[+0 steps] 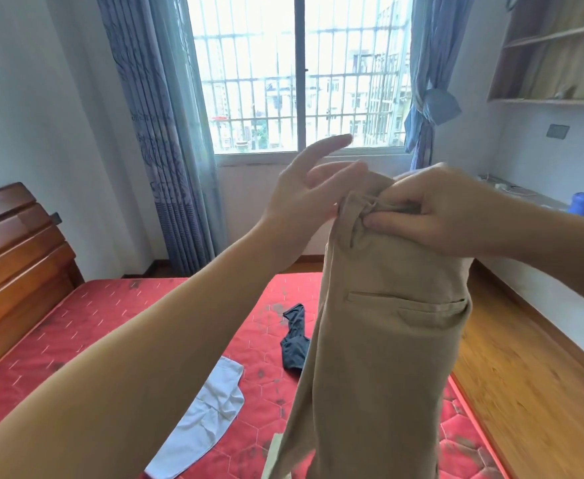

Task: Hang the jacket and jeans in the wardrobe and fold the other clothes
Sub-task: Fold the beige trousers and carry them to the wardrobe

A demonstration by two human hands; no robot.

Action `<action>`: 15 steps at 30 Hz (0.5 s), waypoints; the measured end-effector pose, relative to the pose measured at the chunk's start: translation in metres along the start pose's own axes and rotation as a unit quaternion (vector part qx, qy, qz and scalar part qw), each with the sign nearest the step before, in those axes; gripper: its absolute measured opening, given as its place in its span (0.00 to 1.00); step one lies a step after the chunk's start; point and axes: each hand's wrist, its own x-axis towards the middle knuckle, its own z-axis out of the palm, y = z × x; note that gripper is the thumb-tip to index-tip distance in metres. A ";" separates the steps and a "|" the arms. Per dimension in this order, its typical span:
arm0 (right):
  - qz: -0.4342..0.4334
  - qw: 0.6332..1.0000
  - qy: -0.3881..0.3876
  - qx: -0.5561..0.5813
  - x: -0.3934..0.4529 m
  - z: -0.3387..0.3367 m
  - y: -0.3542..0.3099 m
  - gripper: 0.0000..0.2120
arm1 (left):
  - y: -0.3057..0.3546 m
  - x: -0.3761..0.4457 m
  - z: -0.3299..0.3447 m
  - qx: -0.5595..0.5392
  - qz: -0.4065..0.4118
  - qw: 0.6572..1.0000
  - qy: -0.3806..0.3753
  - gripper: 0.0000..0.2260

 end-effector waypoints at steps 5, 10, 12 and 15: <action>-0.005 0.999 0.032 0.002 0.006 -0.007 -0.004 0.27 | -0.016 -0.006 -0.005 0.078 -0.052 0.989 -0.117 0.12; 0.010 0.994 0.110 0.013 -0.009 -0.007 -0.014 0.12 | -0.018 -0.002 -0.015 0.103 -0.019 0.994 -0.033 0.11; 0.055 0.995 0.064 0.059 -0.014 -0.018 -0.014 0.12 | -0.020 -0.005 -0.020 0.079 -0.023 0.997 -0.016 0.12; 0.166 0.957 -0.191 0.144 -0.013 -0.033 -0.018 0.23 | -0.022 -0.008 -0.023 0.058 -0.022 0.998 -0.015 0.12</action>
